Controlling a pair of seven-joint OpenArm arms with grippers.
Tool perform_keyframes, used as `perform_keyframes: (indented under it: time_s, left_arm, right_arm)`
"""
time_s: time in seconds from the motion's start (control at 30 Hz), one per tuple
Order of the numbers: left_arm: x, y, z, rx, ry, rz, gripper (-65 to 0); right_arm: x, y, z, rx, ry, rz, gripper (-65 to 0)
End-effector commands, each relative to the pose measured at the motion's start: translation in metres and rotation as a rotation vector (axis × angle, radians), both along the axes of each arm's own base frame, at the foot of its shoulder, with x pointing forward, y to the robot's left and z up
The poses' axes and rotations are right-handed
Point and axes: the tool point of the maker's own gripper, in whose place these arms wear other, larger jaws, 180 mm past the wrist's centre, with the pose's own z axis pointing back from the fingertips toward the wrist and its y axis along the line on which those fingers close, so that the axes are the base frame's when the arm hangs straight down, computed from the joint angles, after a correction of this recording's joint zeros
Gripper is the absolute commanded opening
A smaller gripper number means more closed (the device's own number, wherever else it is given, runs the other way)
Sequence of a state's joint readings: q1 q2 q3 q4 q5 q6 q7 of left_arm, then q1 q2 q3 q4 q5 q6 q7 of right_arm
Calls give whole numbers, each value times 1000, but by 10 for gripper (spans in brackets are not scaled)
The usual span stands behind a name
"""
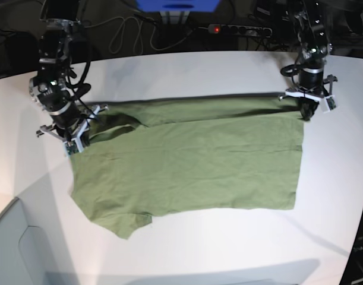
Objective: Fold the T-shirt properly
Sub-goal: 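Lower the shoulders and fold the collar edge over onto the shirt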
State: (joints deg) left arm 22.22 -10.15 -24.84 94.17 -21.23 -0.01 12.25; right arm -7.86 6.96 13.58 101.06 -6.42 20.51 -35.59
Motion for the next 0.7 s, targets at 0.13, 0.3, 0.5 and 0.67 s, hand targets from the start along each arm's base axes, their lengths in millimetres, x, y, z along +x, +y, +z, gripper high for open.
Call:
perform_keyframes:
  time_s: [0.13, 0.3, 0.5, 0.67]
  left_arm:
    - [14, 3, 17, 21, -64, -2, -650]
    - [27, 4, 27, 22, -103, 0, -650]
    - [29, 2, 28, 20, -108, -4, -650]
    - [36, 4, 25, 11, -113, 4, -650]
  right_arm:
    - [6, -4, 11, -5, -44, 5, -648]
    - [7, -4, 13, -7, -49, 6, -648]
    - [13, -2, 17, -4, -63, 10, -648]
    - [24, -1, 20, 8, -78, 6, -648]
